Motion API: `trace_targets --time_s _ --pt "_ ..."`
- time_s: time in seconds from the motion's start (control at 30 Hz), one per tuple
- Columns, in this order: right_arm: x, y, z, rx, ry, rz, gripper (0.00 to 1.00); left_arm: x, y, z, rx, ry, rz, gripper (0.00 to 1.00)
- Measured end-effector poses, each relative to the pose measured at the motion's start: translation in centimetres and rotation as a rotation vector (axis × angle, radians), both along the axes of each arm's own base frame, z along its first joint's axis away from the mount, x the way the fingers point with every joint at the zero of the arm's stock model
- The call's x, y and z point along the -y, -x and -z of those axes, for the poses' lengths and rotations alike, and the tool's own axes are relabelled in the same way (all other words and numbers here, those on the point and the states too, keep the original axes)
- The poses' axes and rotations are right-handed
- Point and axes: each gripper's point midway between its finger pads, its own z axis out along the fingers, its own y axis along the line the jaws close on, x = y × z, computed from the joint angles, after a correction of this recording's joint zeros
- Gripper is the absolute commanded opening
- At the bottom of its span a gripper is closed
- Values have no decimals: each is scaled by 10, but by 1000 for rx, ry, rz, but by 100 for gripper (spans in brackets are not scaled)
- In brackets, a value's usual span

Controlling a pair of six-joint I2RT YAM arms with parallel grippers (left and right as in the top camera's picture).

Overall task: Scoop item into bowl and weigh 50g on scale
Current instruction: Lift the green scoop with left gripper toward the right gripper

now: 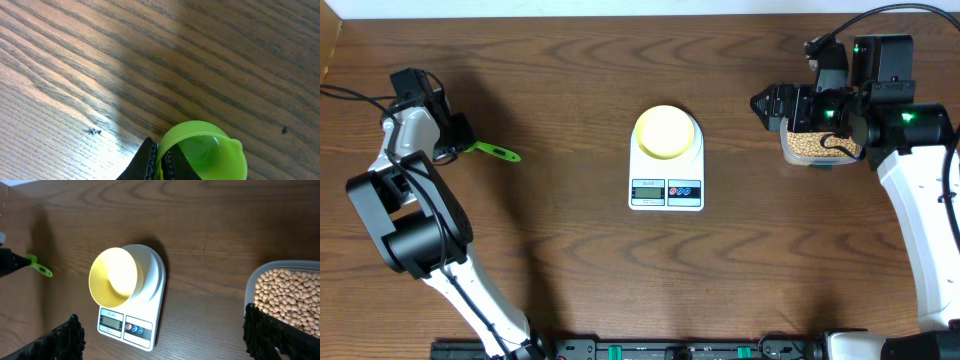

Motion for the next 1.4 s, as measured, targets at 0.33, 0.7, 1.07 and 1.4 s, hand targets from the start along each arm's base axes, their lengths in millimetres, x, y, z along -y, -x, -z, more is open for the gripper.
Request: trace_targets --time_s 0.33,0.7,1.07,1.4 --pt "-4 -18 -19 89 -51 18 99 71 -26 -17 141 389 -48 7" --pt "-62 -3 -54 118 -315 -190 99 271 -51 -202 428 705 242 7" --pt "-145 44 -67 161 -355 -509 71 403 -9 -220 331 800 375 7" --pt "-140 34 -62 174 -300 -451 61 428 -1 -224 314 830 364 7"
